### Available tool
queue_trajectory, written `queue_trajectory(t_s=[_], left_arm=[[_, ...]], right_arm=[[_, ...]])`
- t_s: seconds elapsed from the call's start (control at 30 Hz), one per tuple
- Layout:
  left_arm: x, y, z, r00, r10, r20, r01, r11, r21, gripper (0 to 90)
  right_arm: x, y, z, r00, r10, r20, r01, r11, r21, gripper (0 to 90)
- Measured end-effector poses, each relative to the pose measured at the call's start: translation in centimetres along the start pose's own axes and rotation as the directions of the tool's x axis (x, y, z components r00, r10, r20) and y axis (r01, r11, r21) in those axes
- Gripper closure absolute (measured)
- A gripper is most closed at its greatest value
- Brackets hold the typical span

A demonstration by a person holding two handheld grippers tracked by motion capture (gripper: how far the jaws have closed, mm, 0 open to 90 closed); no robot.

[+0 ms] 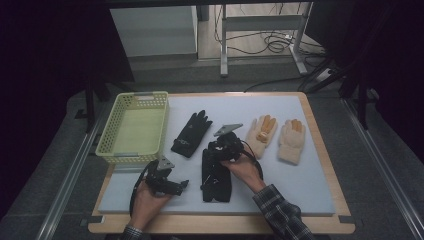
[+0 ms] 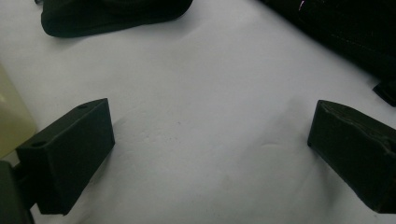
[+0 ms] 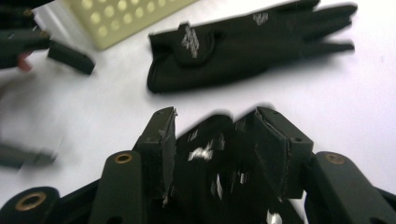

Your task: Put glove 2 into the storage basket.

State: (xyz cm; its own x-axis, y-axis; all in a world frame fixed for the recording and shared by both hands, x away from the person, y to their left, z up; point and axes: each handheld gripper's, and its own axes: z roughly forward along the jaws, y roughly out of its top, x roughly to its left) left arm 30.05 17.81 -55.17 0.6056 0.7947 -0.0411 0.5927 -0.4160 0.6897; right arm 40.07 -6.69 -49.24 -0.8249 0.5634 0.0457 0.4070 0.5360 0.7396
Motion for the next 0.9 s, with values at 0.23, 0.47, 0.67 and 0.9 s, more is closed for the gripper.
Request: queue_trajectory(t_s=[0.23, 0.47, 0.67, 0.9], left_arm=[[0.0, 0.0, 0.0, 1.0000, -0.003, 0.002, 0.003, 1.0000, -0.001, 0.5], [0.0, 0.0, 0.0, 1.0000, -0.007, 0.002, 0.007, 1.0000, -0.003, 0.5], [0.0, 0.0, 0.0, 1.0000, -0.008, 0.003, 0.008, 1.0000, -0.004, 0.5], [0.0, 0.0, 0.0, 1.0000, 0.000, 0.003, 0.000, 1.0000, 0.002, 0.5]], right_arm=[[-0.4, 3.1, 3.1, 0.9994, -0.033, 0.012, 0.033, 0.999, 0.005, 51.7], [-0.8, 5.0, 6.4, 0.9989, -0.044, 0.015, 0.044, 0.999, 0.026, 59.0], [-1.4, 5.4, 8.9, 0.9981, -0.038, 0.049, 0.035, 0.998, 0.057, 38.8], [-2.1, 4.7, 10.7, 0.9975, -0.025, 0.066, 0.021, 0.997, 0.069, 43.8]])
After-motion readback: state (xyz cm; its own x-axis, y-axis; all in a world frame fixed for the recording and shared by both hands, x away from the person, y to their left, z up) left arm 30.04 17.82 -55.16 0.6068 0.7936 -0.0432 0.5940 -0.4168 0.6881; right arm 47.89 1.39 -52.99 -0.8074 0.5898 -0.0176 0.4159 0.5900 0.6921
